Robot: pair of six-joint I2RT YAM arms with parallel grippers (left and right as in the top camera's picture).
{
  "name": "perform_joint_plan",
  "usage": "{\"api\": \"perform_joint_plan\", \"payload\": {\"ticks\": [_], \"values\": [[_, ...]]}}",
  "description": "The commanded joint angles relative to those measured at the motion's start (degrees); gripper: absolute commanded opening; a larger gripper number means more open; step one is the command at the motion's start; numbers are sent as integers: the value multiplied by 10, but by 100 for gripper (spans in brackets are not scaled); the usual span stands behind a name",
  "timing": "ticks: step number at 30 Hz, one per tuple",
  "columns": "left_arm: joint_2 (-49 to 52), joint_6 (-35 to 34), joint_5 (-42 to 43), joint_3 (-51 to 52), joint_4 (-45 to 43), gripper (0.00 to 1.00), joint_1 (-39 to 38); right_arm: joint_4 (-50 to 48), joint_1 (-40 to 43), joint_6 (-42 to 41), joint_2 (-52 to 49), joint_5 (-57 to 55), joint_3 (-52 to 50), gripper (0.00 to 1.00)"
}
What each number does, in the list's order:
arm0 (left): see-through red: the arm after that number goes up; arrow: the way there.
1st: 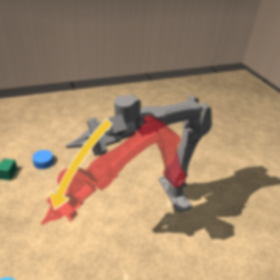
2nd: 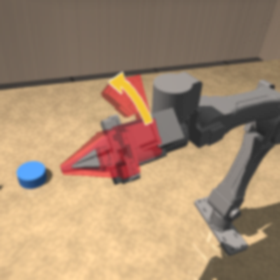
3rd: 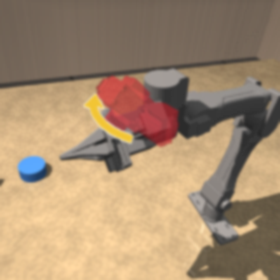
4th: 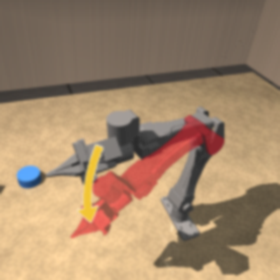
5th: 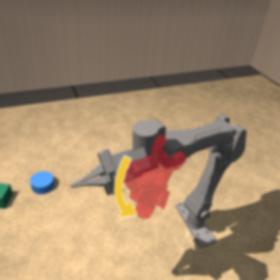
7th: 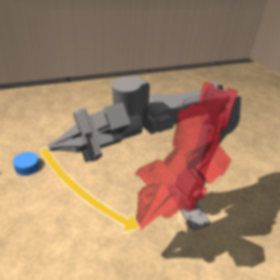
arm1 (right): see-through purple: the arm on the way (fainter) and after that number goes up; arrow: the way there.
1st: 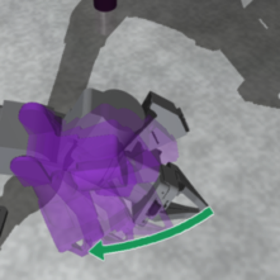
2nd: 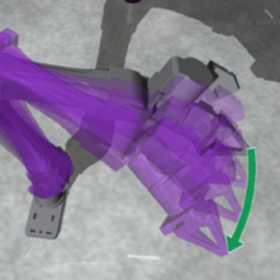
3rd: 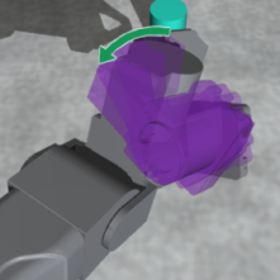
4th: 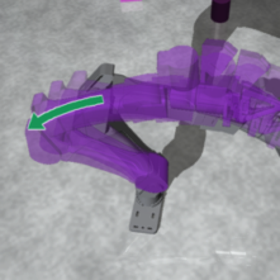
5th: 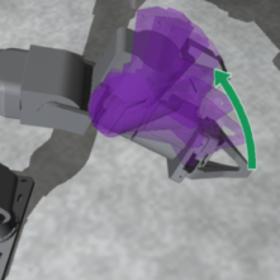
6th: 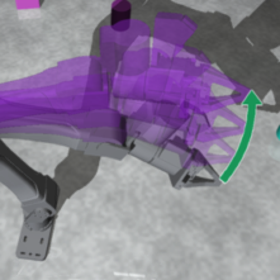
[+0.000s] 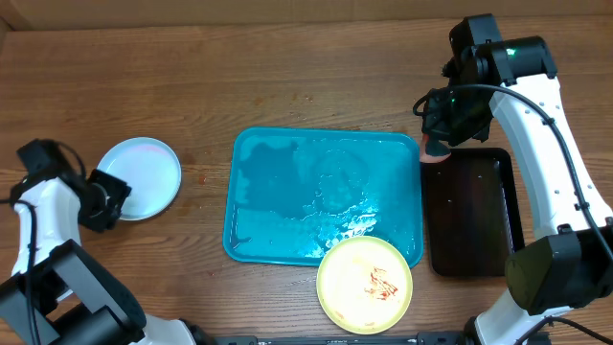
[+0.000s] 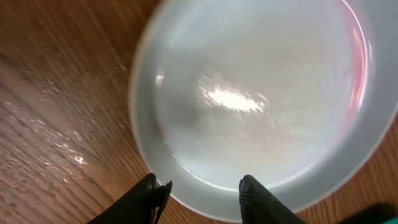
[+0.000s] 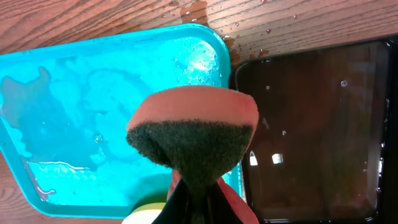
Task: Clean dirty plates on tray and stack at the side
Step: 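Release the stacked plates and move the left gripper toward the cream plate, then grip the cream plate's rim with the left gripper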
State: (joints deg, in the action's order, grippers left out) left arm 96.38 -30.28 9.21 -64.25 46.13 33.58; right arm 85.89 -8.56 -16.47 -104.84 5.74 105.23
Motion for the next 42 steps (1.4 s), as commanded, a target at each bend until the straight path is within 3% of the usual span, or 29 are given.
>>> {"api": "perform_joint_plan", "payload": {"ticks": [1, 14, 22, 30, 33, 42], "values": [[2, 66, 3, -41, 18, 43, -54, -3, 3, 0, 5, 4, 9, 4], [0, 329, 7, -101, 88, 45, -412, -3, 3, 1, 5, 4, 9, 4], [0, 369, -7, -101, 106, 51, -624, -1, 3, 2, 5, 4, 9, 4], [2, 370, -10, -86, 119, 52, -703, -2, 3, 2, 5, 4, 9, 4], [8, 365, -37, -64, 112, 52, -707, -2, 3, 2, 5, 10, 9, 4], [37, 345, -12, -23, 89, 52, -719, -2, 3, 2, 5, 19, 9, 4]]}}
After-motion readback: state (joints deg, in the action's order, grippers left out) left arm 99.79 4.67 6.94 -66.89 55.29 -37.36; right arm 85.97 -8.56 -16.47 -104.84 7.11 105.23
